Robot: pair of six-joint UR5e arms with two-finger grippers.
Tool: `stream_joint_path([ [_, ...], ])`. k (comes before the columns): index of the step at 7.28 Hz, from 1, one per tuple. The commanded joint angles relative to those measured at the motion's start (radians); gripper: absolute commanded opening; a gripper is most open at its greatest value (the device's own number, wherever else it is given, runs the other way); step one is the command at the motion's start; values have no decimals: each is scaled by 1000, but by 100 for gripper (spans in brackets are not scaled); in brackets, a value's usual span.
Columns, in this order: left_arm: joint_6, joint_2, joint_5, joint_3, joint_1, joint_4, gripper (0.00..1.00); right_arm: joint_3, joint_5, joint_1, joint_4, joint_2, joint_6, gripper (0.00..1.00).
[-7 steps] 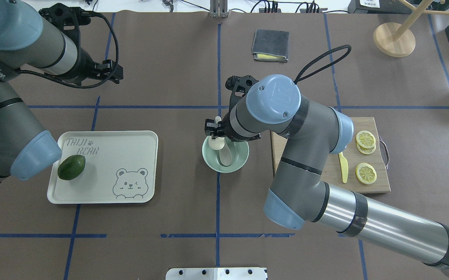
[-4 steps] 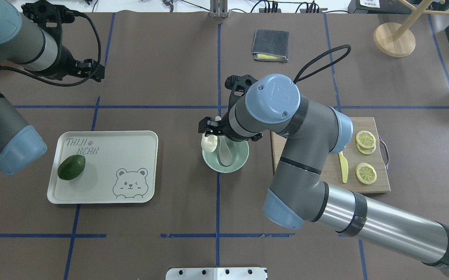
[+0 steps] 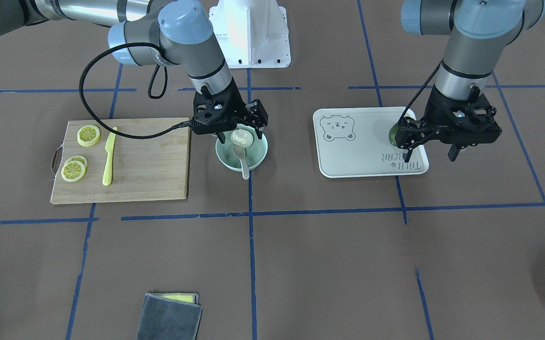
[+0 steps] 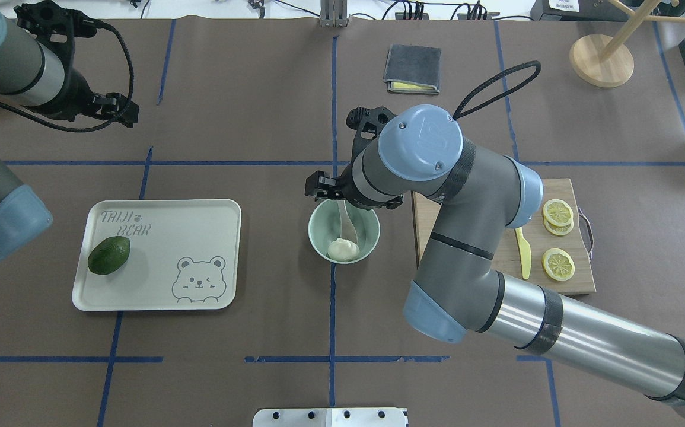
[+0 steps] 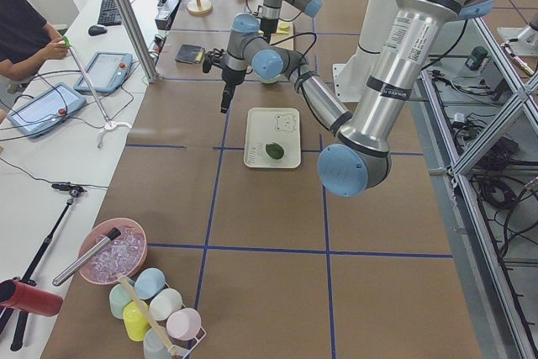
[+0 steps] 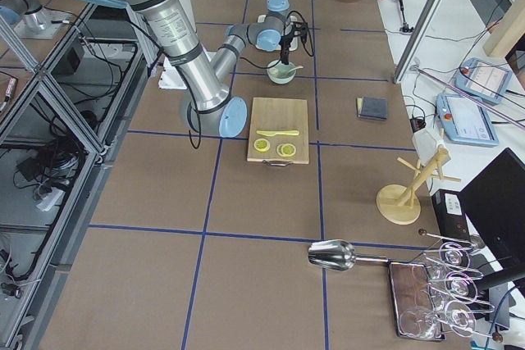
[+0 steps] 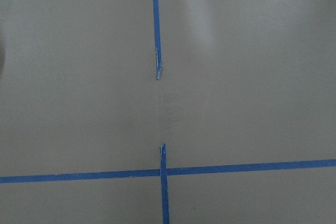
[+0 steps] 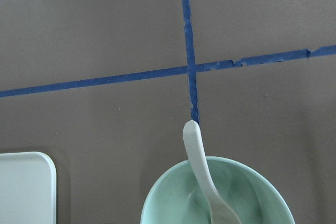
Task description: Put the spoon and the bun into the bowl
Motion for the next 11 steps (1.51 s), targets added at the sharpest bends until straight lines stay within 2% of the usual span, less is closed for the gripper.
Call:
stream_joint_path([
  [1,183,72,-123,0,-126,-1,100,31,13,46,-11,-24,-9,100],
  [2,269,113,-175,9,-194,-2,100,85,16,67,-88,-50,-26,100],
  [4,435,193,-313,43,-319,-4,100,163,99,161,-230,-70,-177,100],
  [5,564,210,-362,122,-396,-4,100,185,173,243,-236,-121,-278,100],
  [6,695,218,-361,179,-462,4,100,192,277,338,-236,-176,-389,100],
  [7,745,241,-363,222,-504,-4,100,194,332,409,-236,-230,-475,100],
  [8,767,255,-364,224,-522,-2,100,193,397,502,-238,-277,-576,100],
  [9,767,261,-366,224,-530,-4,100,190,445,582,-238,-349,-715,100],
  [11,767,273,-366,226,-530,-7,100,165,470,714,-240,-475,-996,100],
])
